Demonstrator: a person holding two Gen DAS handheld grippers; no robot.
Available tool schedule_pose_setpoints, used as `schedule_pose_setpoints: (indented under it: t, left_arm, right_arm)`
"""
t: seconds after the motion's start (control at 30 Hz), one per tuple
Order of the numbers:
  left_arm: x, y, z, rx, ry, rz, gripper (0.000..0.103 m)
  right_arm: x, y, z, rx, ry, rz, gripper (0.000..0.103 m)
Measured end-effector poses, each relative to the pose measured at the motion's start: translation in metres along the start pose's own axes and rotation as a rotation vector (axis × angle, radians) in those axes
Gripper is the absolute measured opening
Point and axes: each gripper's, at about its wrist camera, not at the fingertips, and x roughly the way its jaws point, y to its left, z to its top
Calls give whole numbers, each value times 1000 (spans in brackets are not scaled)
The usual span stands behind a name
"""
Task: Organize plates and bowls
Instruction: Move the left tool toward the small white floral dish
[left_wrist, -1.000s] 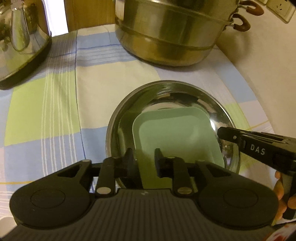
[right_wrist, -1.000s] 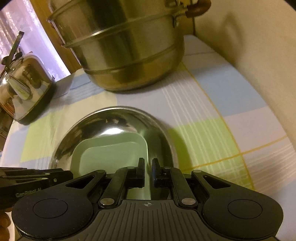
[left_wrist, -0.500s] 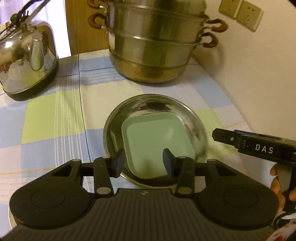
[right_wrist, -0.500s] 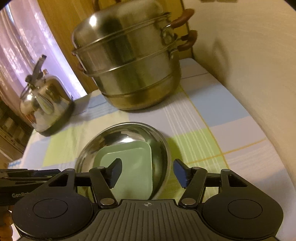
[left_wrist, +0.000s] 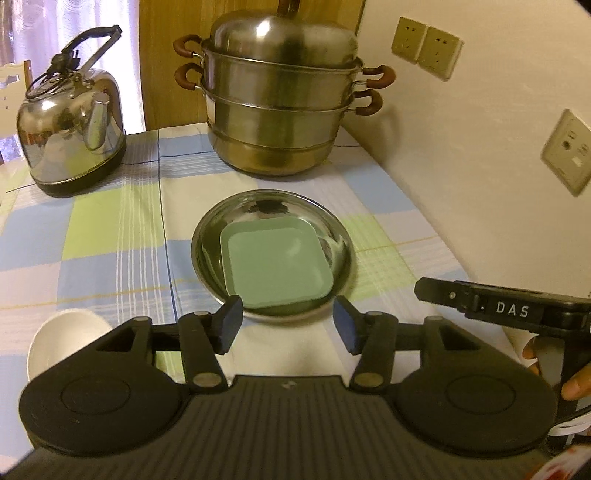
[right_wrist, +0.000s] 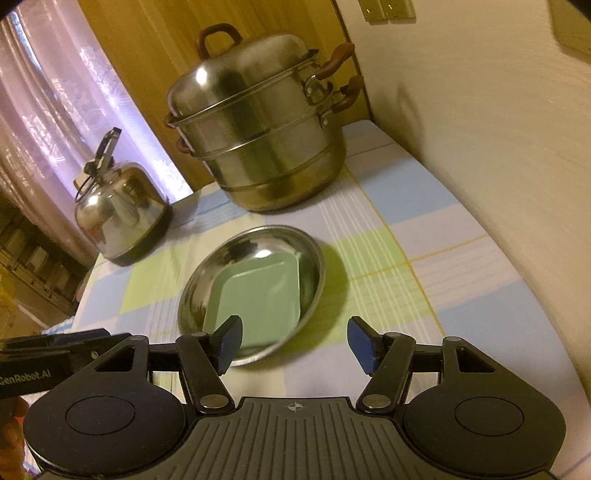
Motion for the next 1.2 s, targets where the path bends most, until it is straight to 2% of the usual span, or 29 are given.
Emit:
schedule_pose_setpoints:
  t: [0.53,0.8,1.2]
  left_arm:
    - [-61,-24,-83,-56,26,38,54]
    - [-78,-26,-121,-95,52,71,54]
    - [-87,-32,-161,-138,93,109,54]
  right_arm:
    - [-67,-9,-51,-70,41,41,64]
    - [-83,-14,-79,-118,80,38,64]
    - [-94,-17,-115,-191,140,28,64]
